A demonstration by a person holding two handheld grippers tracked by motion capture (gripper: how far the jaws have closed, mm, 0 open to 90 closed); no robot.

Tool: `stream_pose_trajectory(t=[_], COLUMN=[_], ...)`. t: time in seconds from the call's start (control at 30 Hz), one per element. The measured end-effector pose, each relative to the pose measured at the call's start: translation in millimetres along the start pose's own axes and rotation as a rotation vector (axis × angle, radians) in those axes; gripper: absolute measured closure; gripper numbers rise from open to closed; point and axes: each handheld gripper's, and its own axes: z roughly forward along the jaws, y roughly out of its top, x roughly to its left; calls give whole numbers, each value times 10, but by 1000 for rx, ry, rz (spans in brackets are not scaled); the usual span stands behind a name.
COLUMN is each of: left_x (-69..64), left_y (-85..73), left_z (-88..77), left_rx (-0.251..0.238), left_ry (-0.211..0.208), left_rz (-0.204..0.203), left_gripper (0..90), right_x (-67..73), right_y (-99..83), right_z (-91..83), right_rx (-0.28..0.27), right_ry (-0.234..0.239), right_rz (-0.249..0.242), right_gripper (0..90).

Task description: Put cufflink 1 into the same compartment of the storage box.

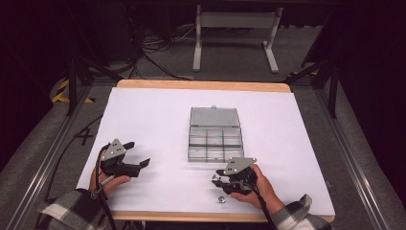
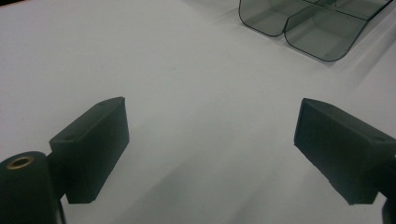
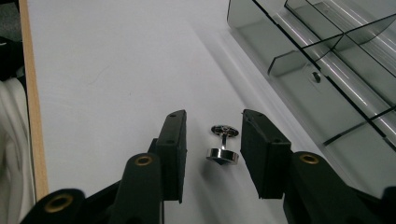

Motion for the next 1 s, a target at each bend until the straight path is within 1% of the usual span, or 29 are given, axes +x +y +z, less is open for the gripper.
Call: stream_pose_trajectory(t=[0.07, 0.3, 0.47, 0.63, 0.7, 0.8, 0.87, 1.0], left_x=[-2, -1, 0, -1, -1, 0, -3, 0], left_y=[0, 1, 1, 1, 2, 1, 1, 1], left_z=[1, 1, 1, 2, 1, 0, 0, 0], left_rx=[0, 2, 2, 3, 3, 3, 1, 2], left_ry=[-1, 1, 0, -1, 1, 0, 1, 0], left_rz=[-2, 1, 0, 1, 1, 1, 0, 1], left_gripper=[108, 109, 108, 109, 109, 110, 110, 109], right_x=[0, -10, -16, -25, -27, -30, -34, -33], right_y=[0, -9, -12, -15, -6, -3, 0, 2], right_z=[4, 45, 66, 109, 115, 120, 119, 120], right_rx=[2, 38, 57, 86, 86, 89, 91, 91], right_ry=[0, -1, 10, 6, 7, 5, 6, 8], right_rz=[0, 5, 11, 15, 21, 18, 20, 17], right_gripper=[629, 677, 679, 674, 679, 687, 727, 732])
